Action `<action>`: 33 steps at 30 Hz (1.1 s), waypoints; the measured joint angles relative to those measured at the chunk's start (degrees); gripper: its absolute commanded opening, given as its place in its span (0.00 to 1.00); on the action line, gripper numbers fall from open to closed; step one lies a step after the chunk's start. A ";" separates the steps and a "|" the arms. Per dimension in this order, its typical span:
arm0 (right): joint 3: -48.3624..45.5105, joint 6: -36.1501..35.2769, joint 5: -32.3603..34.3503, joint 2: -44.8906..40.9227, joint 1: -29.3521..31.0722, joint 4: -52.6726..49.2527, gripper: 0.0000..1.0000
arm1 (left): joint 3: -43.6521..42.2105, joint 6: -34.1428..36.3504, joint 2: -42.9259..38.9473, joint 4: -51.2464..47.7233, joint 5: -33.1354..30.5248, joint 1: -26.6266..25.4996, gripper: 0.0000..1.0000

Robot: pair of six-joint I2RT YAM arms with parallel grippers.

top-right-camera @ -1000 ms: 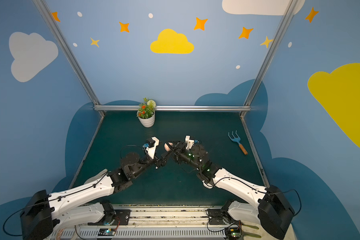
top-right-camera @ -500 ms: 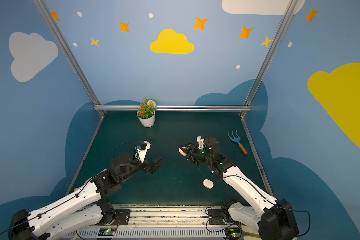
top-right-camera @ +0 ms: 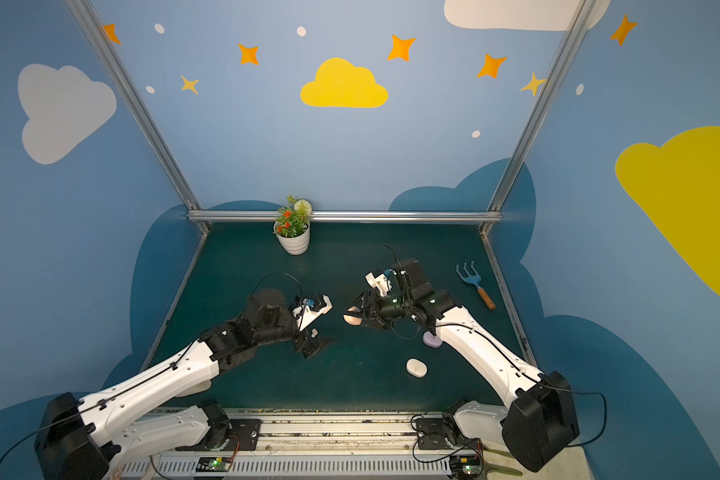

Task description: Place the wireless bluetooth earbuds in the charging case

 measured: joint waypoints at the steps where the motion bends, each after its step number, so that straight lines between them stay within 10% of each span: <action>1: 0.63 -0.72 -0.22 0.31 0.31 -0.85 0.40 | 0.42 0.92 0.46 -0.02 0.76 -0.07 0.99; 33: 9.94 -5.95 5.44 6.27 6.16 -13.46 0.36 | 4.66 9.73 5.42 -0.33 0.81 -4.87 0.66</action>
